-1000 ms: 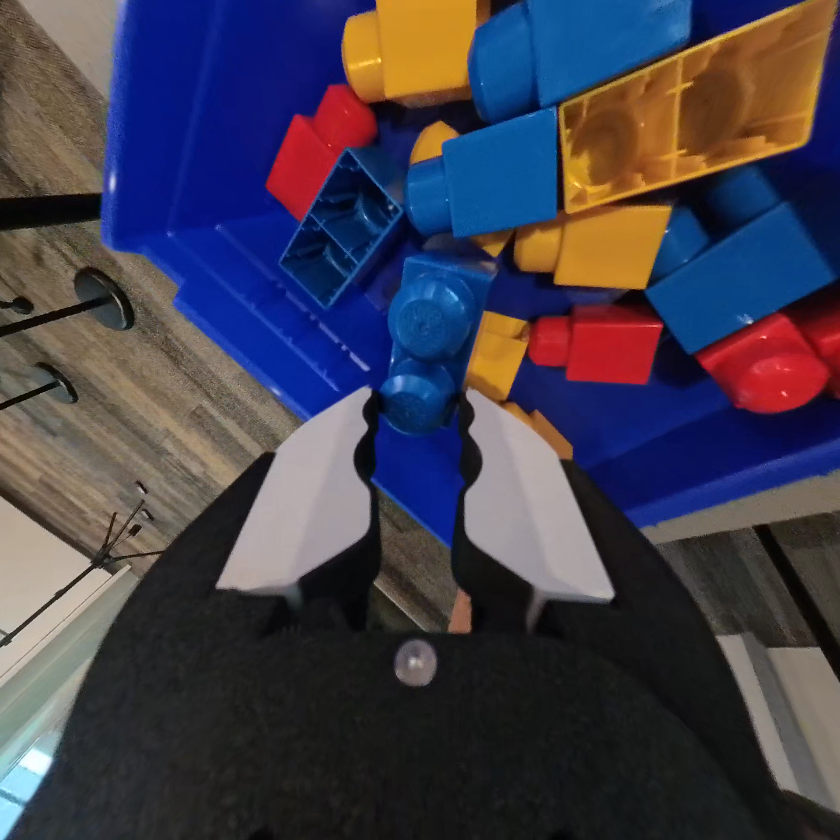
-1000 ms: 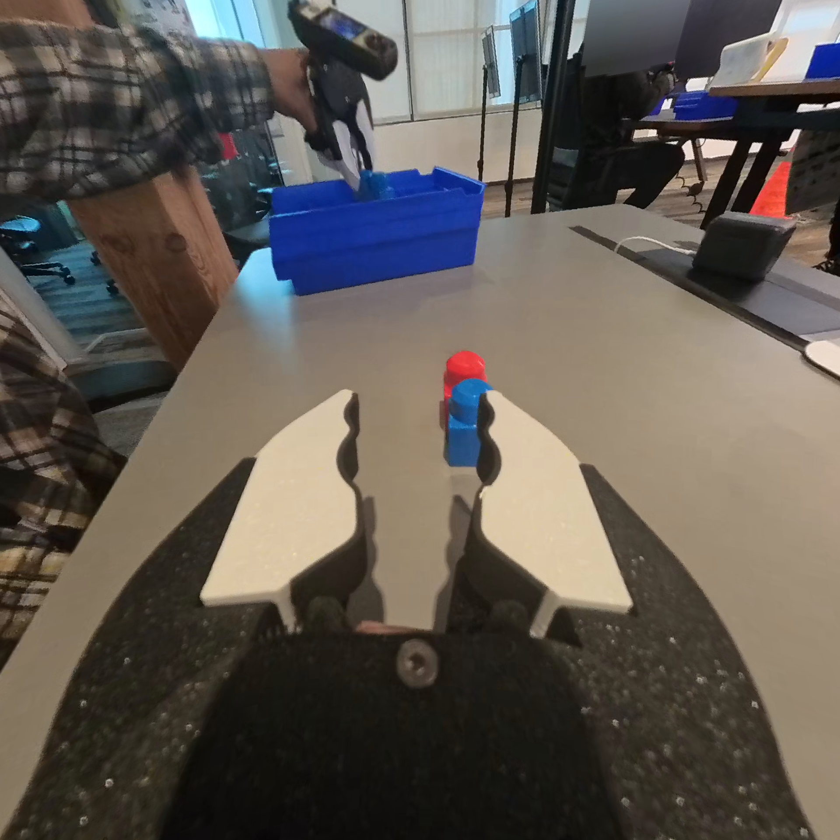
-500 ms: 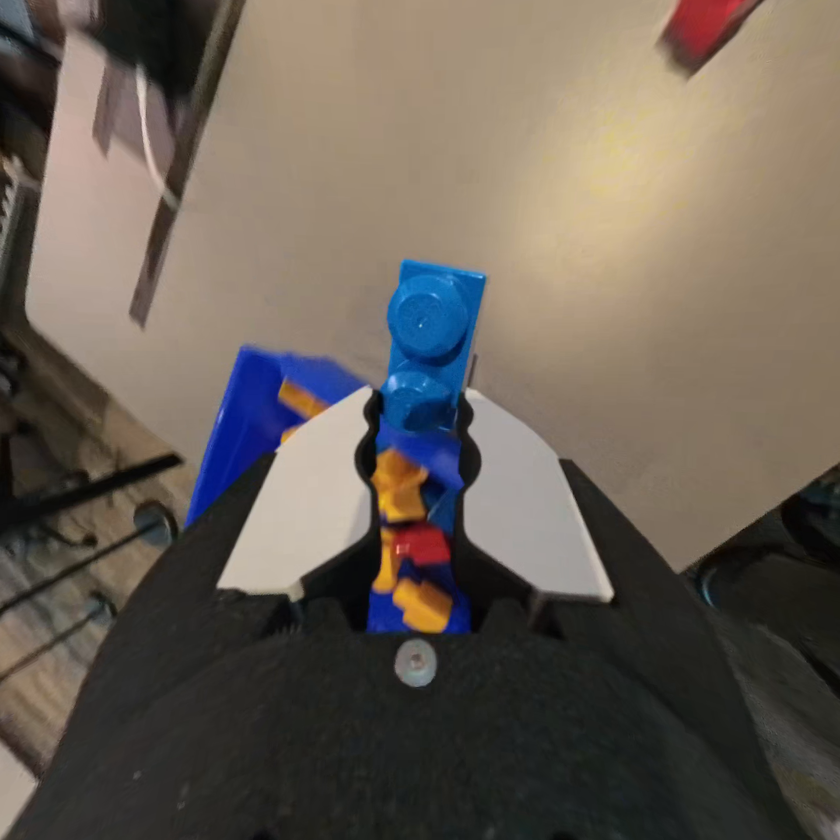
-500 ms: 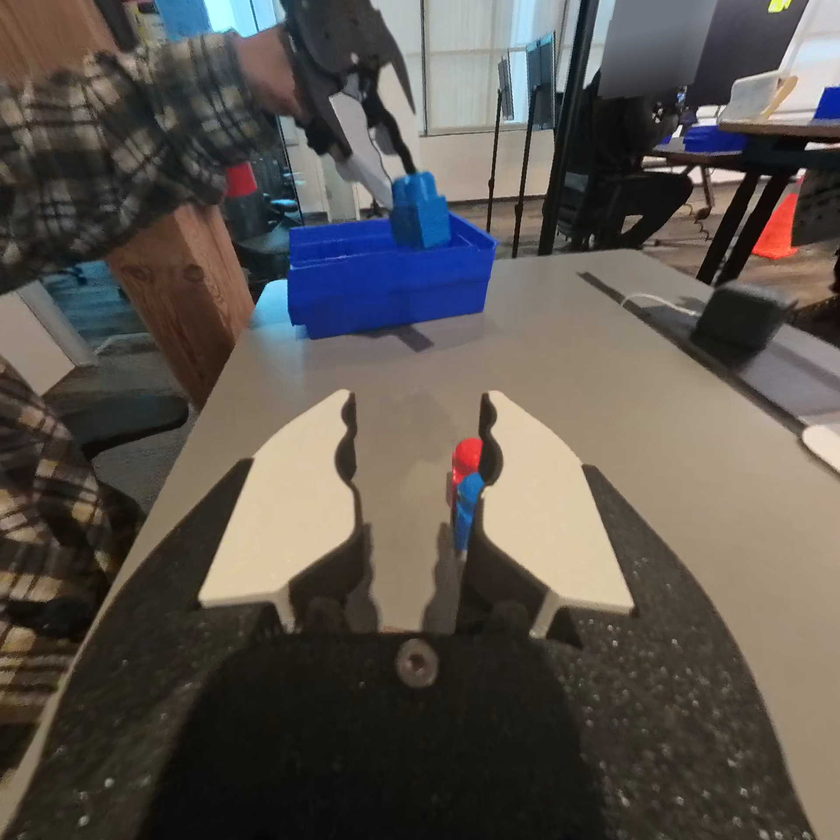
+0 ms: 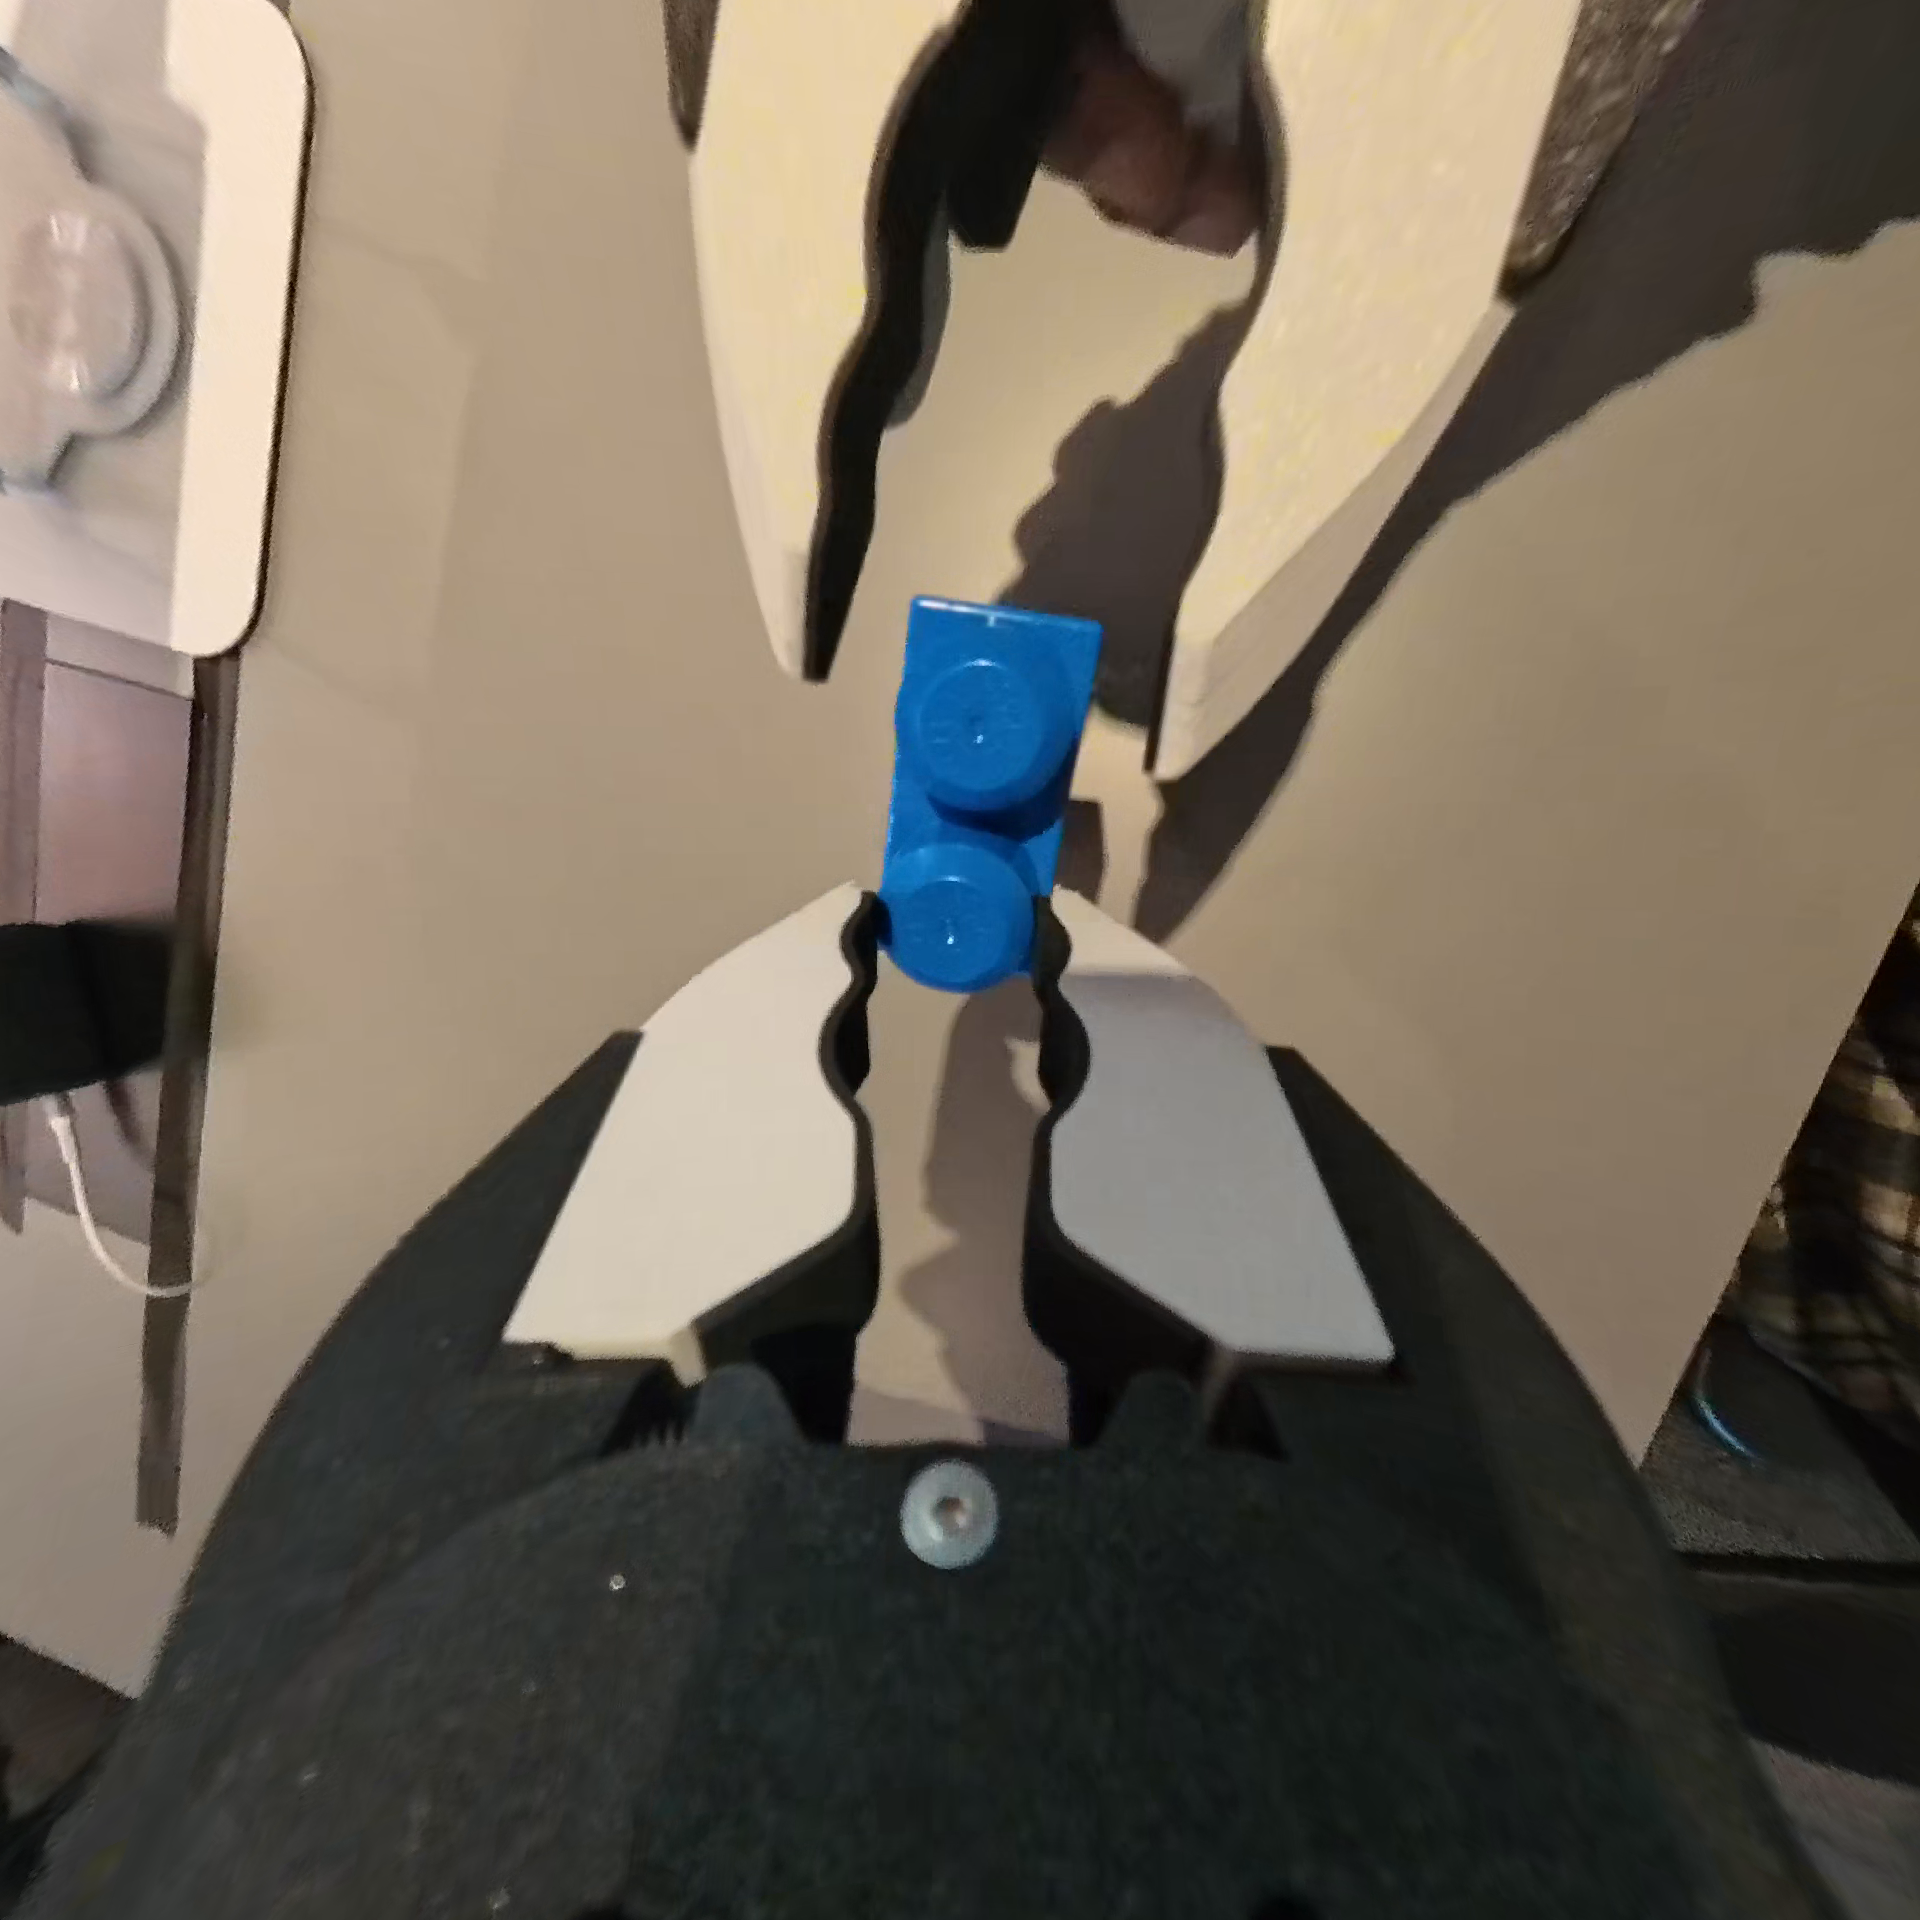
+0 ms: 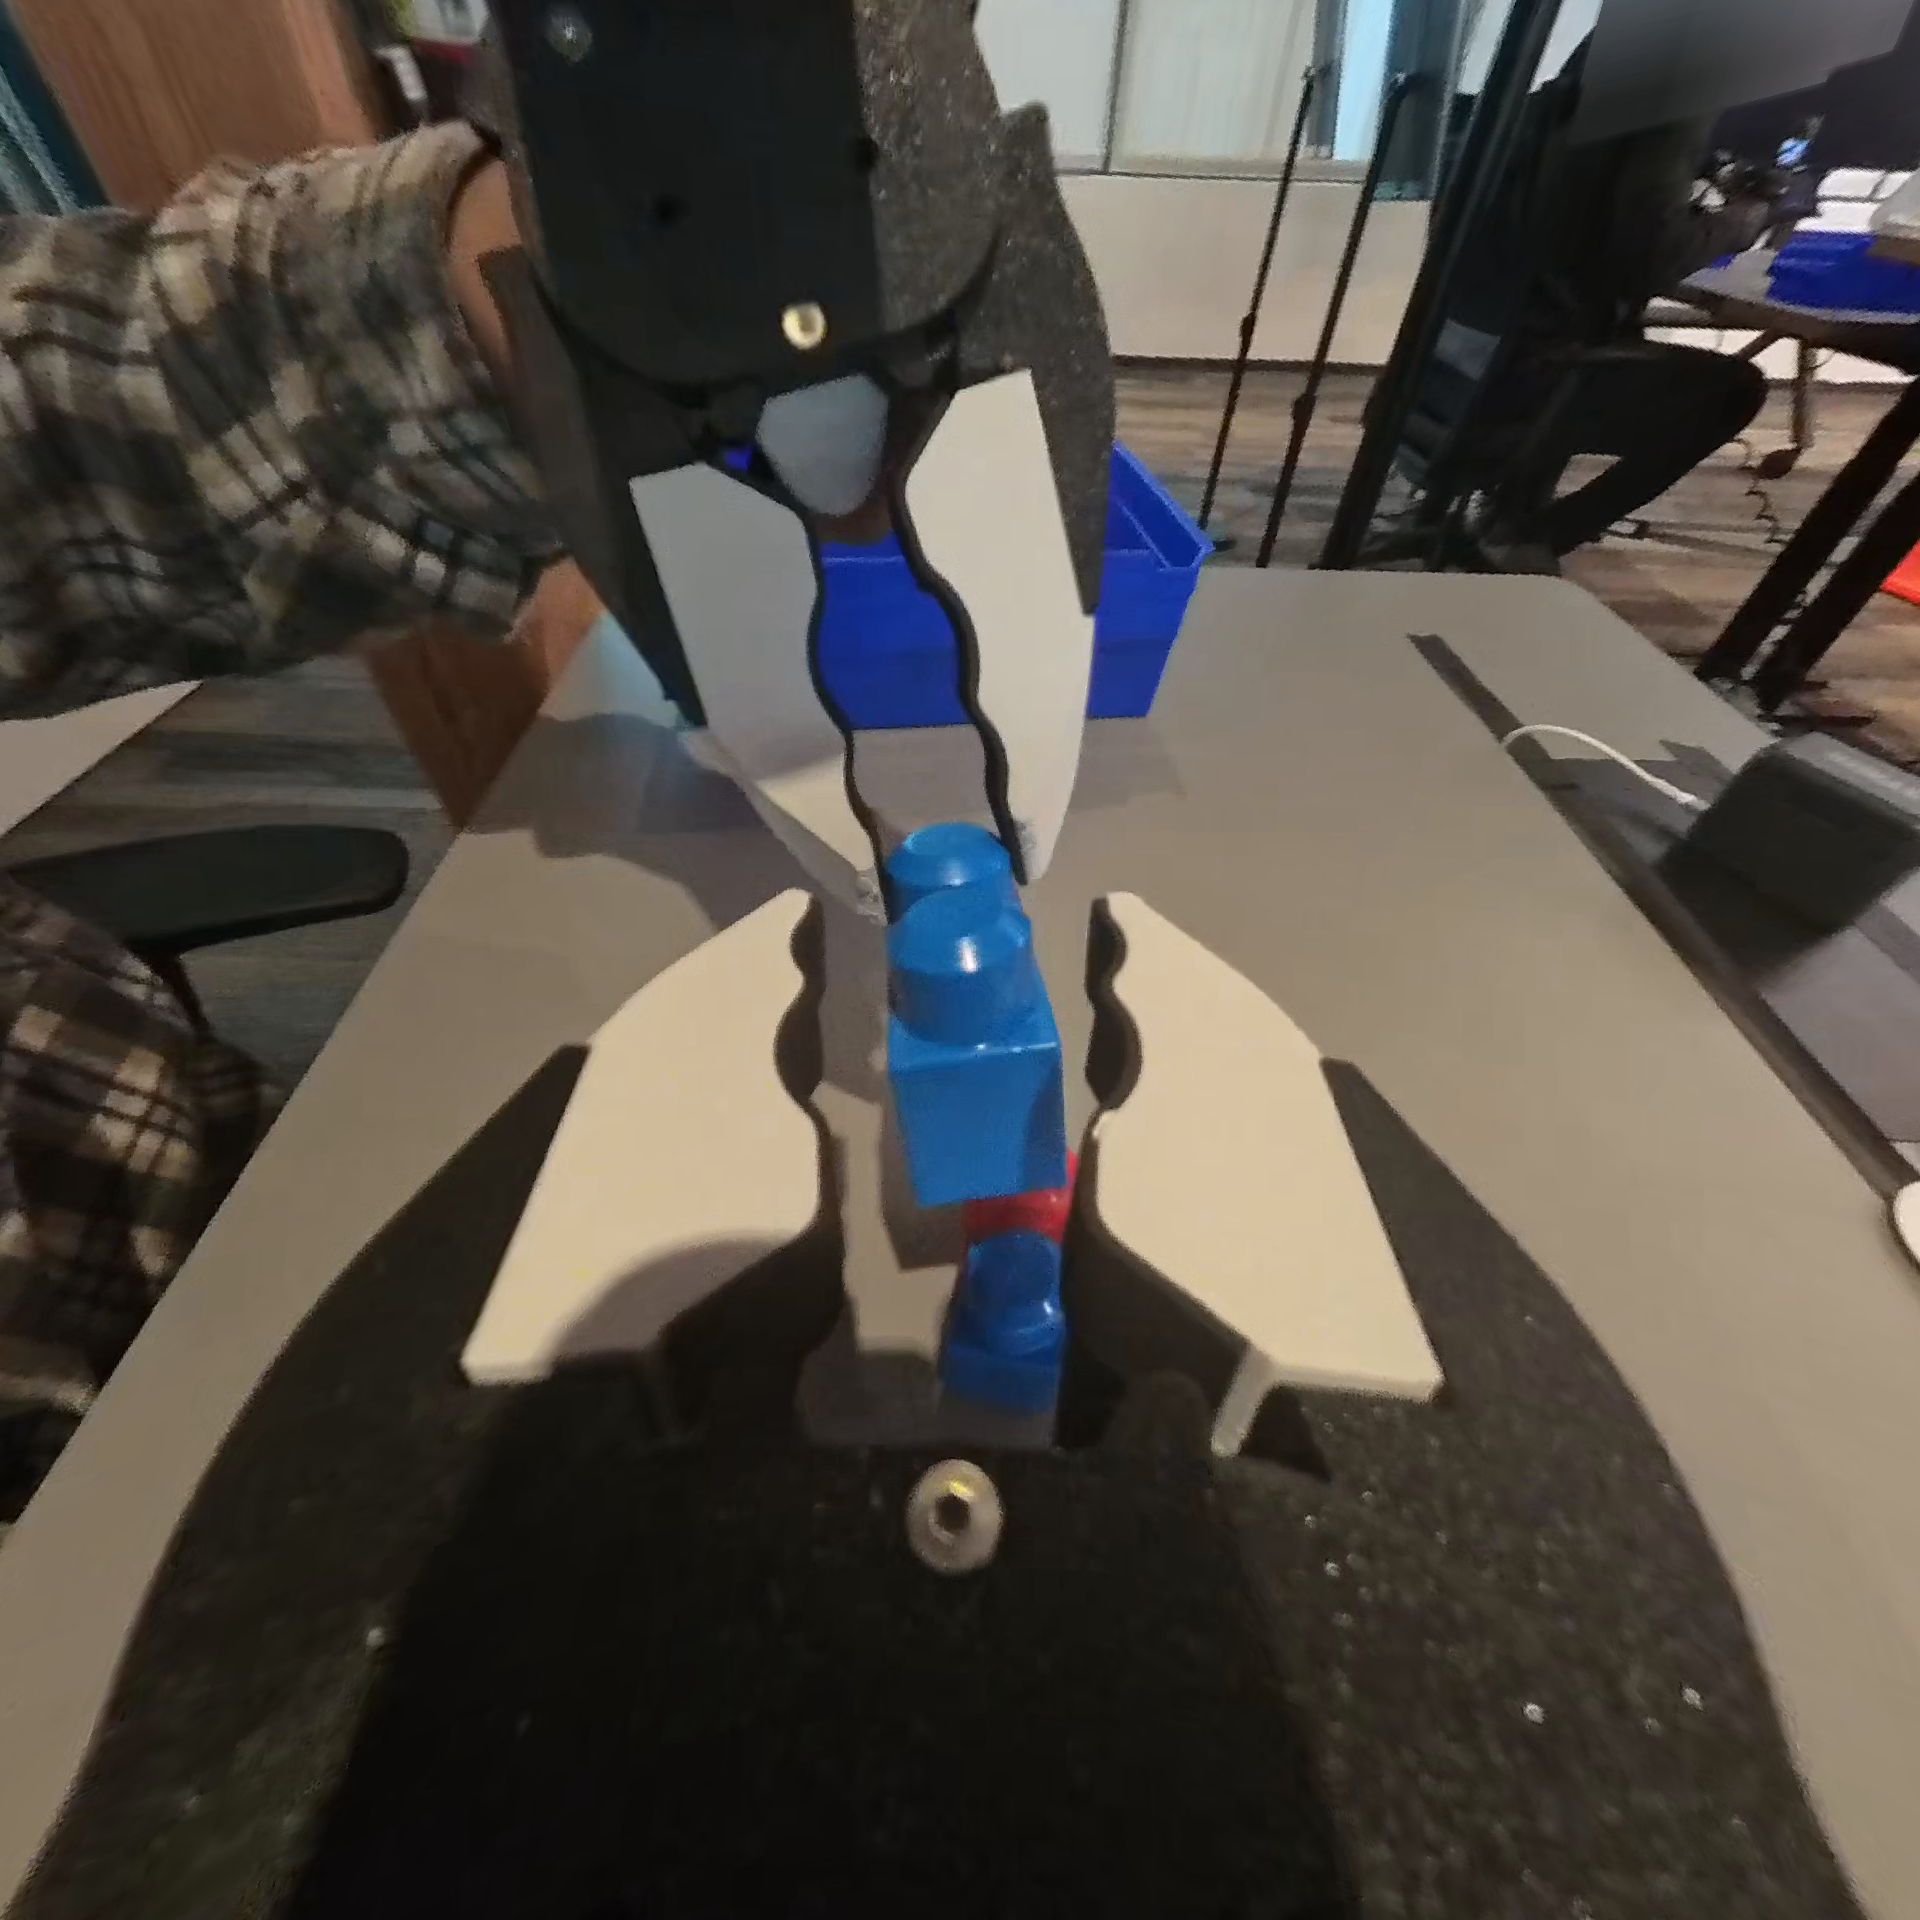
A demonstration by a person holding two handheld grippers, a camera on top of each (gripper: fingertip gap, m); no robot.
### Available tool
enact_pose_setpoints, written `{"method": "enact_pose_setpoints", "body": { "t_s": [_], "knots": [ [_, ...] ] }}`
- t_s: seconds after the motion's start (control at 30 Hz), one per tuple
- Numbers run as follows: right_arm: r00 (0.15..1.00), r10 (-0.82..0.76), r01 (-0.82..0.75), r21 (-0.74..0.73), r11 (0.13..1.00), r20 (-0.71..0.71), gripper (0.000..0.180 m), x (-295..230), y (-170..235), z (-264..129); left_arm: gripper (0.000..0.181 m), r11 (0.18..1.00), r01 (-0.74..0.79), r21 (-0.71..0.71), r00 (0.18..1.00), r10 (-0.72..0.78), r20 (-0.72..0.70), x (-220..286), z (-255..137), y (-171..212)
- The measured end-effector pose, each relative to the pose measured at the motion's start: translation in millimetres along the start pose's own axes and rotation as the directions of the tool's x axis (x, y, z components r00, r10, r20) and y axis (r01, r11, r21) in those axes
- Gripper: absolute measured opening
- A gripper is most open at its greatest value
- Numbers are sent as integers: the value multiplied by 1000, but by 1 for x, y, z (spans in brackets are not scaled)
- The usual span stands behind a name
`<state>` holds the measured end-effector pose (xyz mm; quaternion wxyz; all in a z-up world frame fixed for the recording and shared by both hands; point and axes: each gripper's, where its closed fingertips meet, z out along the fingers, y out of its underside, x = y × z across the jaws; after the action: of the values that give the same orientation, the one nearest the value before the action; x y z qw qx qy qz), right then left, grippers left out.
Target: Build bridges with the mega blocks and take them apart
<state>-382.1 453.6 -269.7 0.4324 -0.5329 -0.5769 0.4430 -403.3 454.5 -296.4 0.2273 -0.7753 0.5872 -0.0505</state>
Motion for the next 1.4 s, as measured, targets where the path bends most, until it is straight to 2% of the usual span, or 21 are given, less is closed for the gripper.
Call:
{"method": "enact_pose_setpoints", "body": {
  "t_s": [0.13, 0.23, 0.33, 0.37, 0.43, 0.47, 0.53, 0.67, 0.77, 0.87, 1.03, 1.2, 1.4],
  "knots": [
    [998, -40, 44, -83, 996, 43, 30, -4, 10, -1, 28, 1000, -22, 17, 1000, 22, -21, 6, -3, -10],
    [998, -54, 58, -95, 994, 45, 29, -5, 12, -3, 28, 999, -27, 35, 999, 28, -31, 6, -3, -13],
    [999, -31, 32, -54, 998, 19, 29, -2, 7, -9, 29, 993, -20, 117, 999, 23, -26, 3, -7, -19],
    [1000, 2, -2, -22, 1000, -7, 28, 2, 5, -13, 32, 989, -8, 147, 1000, 11, -19, 0, -10, -19],
    [995, 94, -92, 55, 994, -43, 29, 11, 4, -22, 57, 974, 44, 223, 999, -46, 1, -12, -16, -16],
    [988, 145, -141, 84, 986, -45, 29, 14, 7, -24, 62, 958, 87, 274, 996, -88, -9, -18, -19, -13],
    [972, 222, -214, 109, 971, -75, 28, 20, 19, -24, 68, 892, 189, 410, 982, -180, -60, -31, -24, -7],
    [948, 279, -261, 124, 957, -153, 28, 28, 42, -18, 62, 674, 358, 646, 932, -304, -199, -53, -25, 7],
    [952, 265, -251, 105, 962, -153, 29, 26, 50, -9, 57, 566, 413, 714, 905, -345, -249, -63, -13, 20],
    [957, 249, -240, 76, 968, -148, 29, 25, 55, 0, 55, 517, 430, 740, 893, -363, -266, -67, -2, 27],
    [968, 186, -191, -17, 981, -170, 29, 24, 71, 8, 53, 504, 432, 747, 891, -365, -269, -67, 9, 34],
    [969, 201, -209, -41, 977, -141, 29, 26, 77, 6, 52, 501, 432, 750, 895, -339, -289, -60, 12, 34],
    [977, 165, -176, -74, 982, -132, 29, 25, 77, 6, 52, 560, 419, 715, 907, -293, -303, -45, 25, 33]
  ]
}}
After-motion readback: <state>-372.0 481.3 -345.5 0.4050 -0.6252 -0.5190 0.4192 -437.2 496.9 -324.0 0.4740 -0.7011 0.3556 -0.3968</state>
